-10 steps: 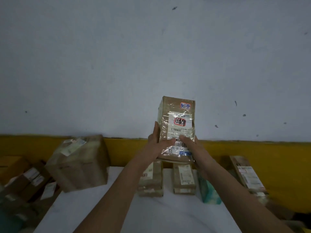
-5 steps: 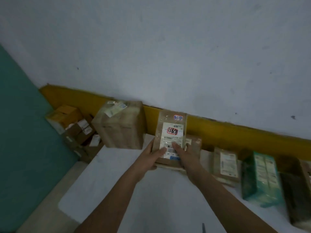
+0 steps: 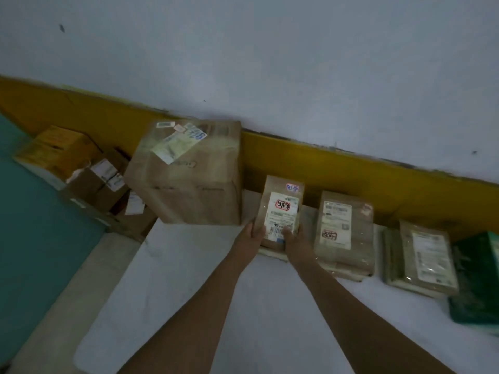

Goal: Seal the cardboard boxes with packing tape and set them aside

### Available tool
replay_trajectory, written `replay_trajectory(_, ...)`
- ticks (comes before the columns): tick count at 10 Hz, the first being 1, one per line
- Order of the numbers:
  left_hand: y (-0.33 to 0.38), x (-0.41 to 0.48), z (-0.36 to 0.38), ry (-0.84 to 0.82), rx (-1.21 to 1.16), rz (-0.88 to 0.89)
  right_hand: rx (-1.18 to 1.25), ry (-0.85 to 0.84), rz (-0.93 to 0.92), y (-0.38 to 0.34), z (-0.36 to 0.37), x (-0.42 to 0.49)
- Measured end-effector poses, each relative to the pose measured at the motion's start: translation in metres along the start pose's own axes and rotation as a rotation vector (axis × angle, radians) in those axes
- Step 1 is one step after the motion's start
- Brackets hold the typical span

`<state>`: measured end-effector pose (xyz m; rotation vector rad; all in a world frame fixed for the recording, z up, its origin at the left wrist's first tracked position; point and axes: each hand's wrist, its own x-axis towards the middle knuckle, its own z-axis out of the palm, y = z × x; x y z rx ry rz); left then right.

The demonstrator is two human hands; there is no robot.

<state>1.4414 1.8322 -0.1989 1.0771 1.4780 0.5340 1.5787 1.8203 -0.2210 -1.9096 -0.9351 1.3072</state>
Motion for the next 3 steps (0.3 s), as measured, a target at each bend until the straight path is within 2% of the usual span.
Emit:
replay_trajectory(1,-0.018,0.005,0.004,-0.160,0.014,-0.106,-0.166,0.011,0.070,0.024,0.004,-0.001)
replay_trajectory(2,-0.034,0.012,0.001,-0.173,0.111,-0.100,-0.250,0.028,0.076,0.030,0.006,0.004)
replay_trajectory(3,-0.041,0.014,0.002,-0.017,0.387,-0.092,-0.347,0.049,0.112,0.021,0.000,-0.005)
